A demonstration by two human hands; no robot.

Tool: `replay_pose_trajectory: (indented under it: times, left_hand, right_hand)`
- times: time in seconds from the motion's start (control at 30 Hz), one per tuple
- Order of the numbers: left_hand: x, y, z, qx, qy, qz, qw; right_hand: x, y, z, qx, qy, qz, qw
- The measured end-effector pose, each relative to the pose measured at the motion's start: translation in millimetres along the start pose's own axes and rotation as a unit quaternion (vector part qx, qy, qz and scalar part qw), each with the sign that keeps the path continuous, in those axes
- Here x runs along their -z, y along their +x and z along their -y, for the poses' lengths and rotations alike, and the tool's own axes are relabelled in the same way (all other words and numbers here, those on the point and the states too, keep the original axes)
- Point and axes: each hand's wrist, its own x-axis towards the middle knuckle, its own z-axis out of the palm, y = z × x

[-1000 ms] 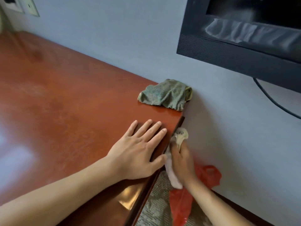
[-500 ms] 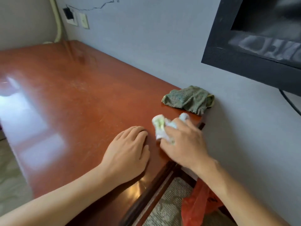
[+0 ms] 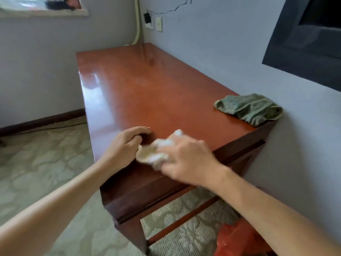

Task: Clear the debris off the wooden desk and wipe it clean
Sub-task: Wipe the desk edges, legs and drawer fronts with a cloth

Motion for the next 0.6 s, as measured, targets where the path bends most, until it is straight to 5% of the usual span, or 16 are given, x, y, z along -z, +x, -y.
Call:
replay_pose_trajectory:
  times: [0.07, 0.1, 0.23, 0.37, 0.6]
  left_hand:
    - [-0.1, -1.1, 0.4, 0.022, -0.027, -0.01, 0.999]
    - [0.2, -1.1, 1.0, 0.033, -0.035, -0.023, 0.999]
    - [-4.1, -4.0, 4.1, 0.033, 0.015, -0.074, 0.997]
    - [-5.9, -4.4, 1.3, 0.003, 0.103, -0.051, 0.993]
    - [-21.4, -6.4, 1.2, -0.064, 0.228, -0.006, 0.971]
  right_hand:
    - [5.9, 11.5, -26.4, -0.175, -0.021, -0.041, 0.983]
    - [2.5, 13.5, -30.0, -0.195, -0.045, -0.062, 0.978]
    - [-15.3, 12.6, 1.0, 0.014, -0.037, -0.041, 0.998]
    - [-15.8, 47.7, -15.6, -0.152, 0.01, -0.041, 0.987]
    - [-32.3, 48.2, -14.8, -0.153, -0.063, -0.09, 0.982]
